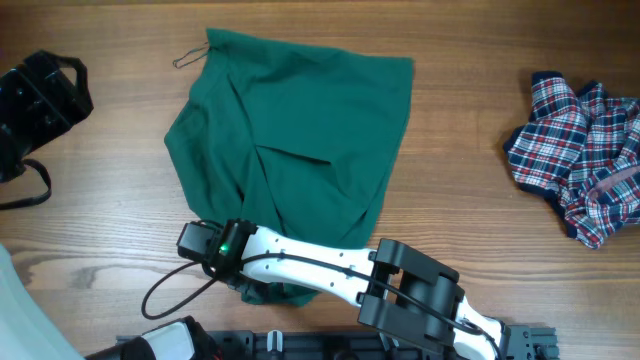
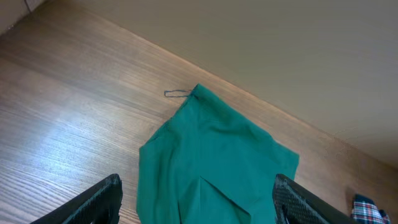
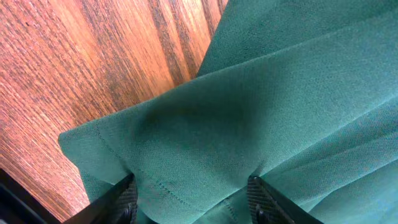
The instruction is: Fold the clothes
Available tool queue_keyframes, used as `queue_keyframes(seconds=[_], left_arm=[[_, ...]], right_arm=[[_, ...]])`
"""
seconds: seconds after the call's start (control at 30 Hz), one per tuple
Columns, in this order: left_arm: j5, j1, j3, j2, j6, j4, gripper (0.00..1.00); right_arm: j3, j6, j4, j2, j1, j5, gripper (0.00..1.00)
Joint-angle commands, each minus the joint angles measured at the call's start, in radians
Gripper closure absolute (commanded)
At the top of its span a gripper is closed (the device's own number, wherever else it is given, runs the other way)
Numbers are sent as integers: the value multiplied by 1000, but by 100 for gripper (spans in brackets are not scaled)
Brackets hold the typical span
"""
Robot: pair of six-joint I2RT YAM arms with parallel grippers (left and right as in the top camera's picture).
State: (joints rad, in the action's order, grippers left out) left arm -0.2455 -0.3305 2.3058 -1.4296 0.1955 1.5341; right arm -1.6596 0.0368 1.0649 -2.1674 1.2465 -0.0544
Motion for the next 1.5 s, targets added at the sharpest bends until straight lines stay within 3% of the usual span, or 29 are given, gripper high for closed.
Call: queue_keyframes(seconds=[0.0,0.13,0.27,0.53,0.57,0.6,0.67,0.73,0.8,1.23,1.27,1.37,1.47], left_arm=[[-20,-8,4,1,-6,0,23],[-20,-8,4,1,-6,0,23],[-20,-8,4,1,-6,0,23],[-20,-8,4,1,-6,0,23],[-20,-8,4,1,-6,0,23],[-20,-8,4,1,-6,0,22],[-20,-8,4,1,-6,1,23],[-20,-8,4,1,-6,4,23],[-23,-8,4,1,-6,4,23],[-54,-8,4,1,-6,2,23],[-54,-8,4,1,-6,2,23],[-54,-8,4,1,-6,-3,23],[-54,-8,4,1,-6,-7,23]], right_arm=[[-14,16,1,-29,0,-25,49],[-16,33,13,-45,-1,-32,96],[-29,94,45,8,-1,-117,96],[-29,145,56,198,-70,-68,96],[-29,128,47,195,-85,47,93],[-13,94,-18,194,-88,216,49],[16,192,-124,187,-79,209,29],[24,360,-183,145,-78,163,29],[24,389,-192,92,-78,167,29],[23,434,-124,-31,-180,283,38],[23,434,-120,-35,-185,295,41],[23,436,-122,-48,-187,312,64],[5,436,-107,-47,-192,314,96]])
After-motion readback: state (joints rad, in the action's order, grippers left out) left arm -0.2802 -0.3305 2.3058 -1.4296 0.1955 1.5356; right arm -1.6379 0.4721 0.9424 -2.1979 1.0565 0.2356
